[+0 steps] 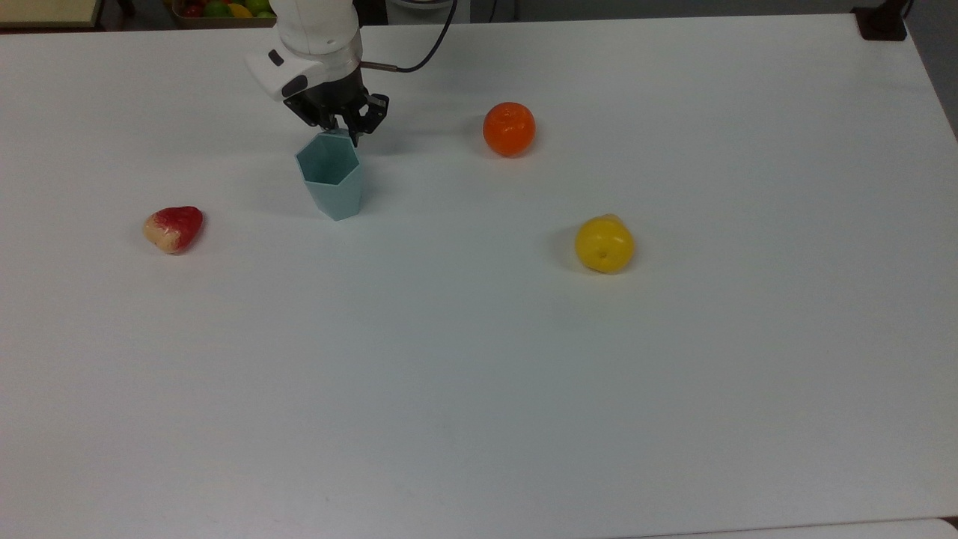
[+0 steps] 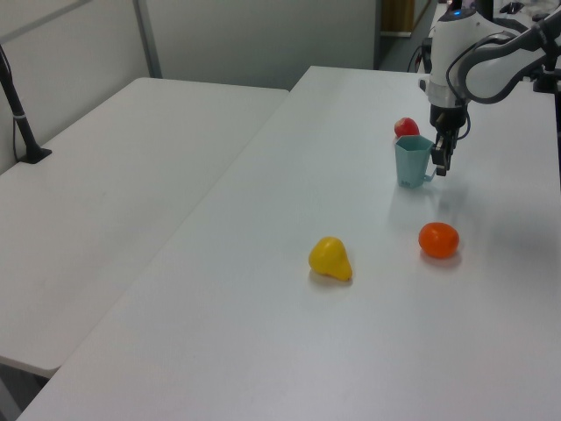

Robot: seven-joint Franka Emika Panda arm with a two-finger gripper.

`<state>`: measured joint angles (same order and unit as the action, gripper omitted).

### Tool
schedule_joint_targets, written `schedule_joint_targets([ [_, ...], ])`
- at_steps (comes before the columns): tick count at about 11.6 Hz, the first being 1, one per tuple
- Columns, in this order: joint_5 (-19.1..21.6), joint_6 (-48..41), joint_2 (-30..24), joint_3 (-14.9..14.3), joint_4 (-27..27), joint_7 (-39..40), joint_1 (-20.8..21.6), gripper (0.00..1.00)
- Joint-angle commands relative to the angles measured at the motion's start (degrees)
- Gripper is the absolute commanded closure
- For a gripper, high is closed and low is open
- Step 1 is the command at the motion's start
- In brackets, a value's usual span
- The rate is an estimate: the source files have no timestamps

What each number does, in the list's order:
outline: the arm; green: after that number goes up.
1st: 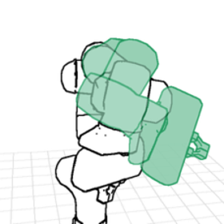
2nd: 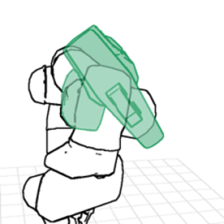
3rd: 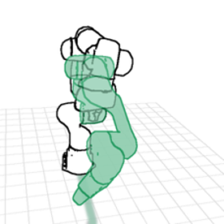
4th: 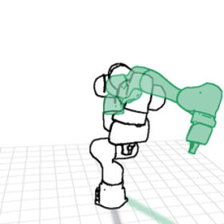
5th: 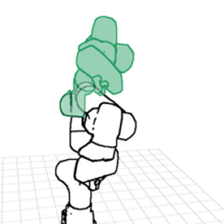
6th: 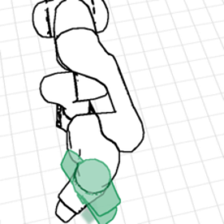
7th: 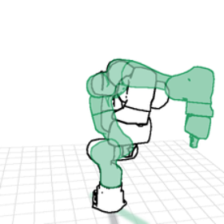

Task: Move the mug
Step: 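Close the gripper on the teal mug's rim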

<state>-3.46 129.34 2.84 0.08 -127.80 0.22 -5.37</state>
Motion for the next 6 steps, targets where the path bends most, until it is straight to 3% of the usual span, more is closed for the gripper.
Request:
schedule_joint_targets([
  [1,-0.93,1.18,-0.99,-0.17,-0.7,-0.49,0.63,0.87],
  [6,-0.93,-1.36,-2.84,-0.17,1.75,-0.49,0.36,0.93],
])
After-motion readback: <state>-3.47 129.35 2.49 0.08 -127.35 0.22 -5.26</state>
